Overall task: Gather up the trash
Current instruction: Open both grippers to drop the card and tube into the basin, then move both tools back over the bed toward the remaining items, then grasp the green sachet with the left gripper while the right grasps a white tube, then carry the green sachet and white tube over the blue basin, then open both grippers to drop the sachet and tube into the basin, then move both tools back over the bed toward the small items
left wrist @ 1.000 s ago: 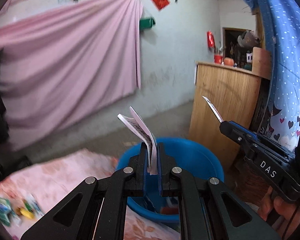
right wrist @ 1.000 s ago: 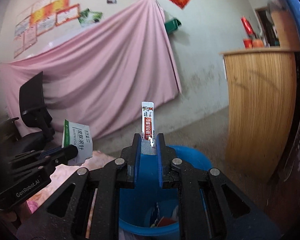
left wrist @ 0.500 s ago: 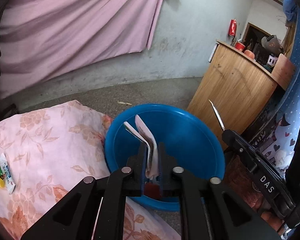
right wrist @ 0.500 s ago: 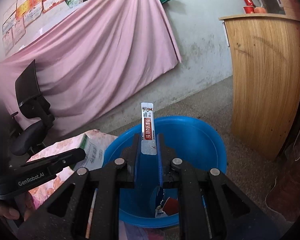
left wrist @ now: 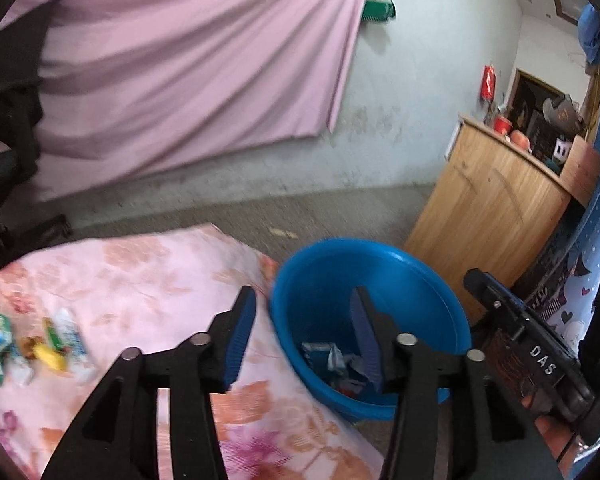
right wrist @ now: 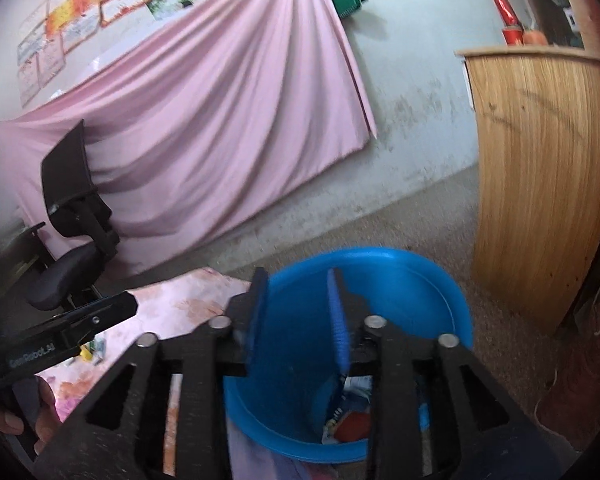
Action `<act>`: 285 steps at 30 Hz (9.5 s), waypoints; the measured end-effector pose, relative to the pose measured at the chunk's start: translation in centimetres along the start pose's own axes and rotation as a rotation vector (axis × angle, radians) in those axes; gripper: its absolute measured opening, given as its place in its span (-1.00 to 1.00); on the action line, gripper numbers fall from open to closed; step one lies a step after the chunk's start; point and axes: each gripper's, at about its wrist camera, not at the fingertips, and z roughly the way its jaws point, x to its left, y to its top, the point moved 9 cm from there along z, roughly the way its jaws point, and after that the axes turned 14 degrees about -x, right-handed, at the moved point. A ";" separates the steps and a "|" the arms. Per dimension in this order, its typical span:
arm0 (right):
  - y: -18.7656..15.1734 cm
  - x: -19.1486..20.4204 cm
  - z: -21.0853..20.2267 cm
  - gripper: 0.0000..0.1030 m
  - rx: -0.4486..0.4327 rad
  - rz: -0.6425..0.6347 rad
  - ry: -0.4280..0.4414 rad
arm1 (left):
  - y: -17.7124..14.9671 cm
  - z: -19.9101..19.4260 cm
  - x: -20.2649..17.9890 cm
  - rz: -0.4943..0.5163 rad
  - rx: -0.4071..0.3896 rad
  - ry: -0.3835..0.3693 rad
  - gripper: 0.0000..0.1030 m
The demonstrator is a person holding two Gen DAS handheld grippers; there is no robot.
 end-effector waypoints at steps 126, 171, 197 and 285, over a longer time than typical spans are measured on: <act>5.0 21.4 -5.2 -0.12 -0.442 -0.274 0.331 | 5.6 -21.4 12.6 0.138 -0.659 0.277 0.17; -3.0 -3.2 3.6 -0.09 0.131 -0.098 -0.095 | -2.6 5.3 -3.6 -0.018 0.152 -0.105 0.18; -1.7 -3.2 3.0 0.38 0.089 -0.137 -0.133 | -0.8 2.5 -0.9 -0.123 0.094 -0.080 0.51; -16.9 31.1 6.4 -0.24 0.589 -0.517 0.574 | -7.6 -11.4 27.3 -0.113 0.151 0.415 0.25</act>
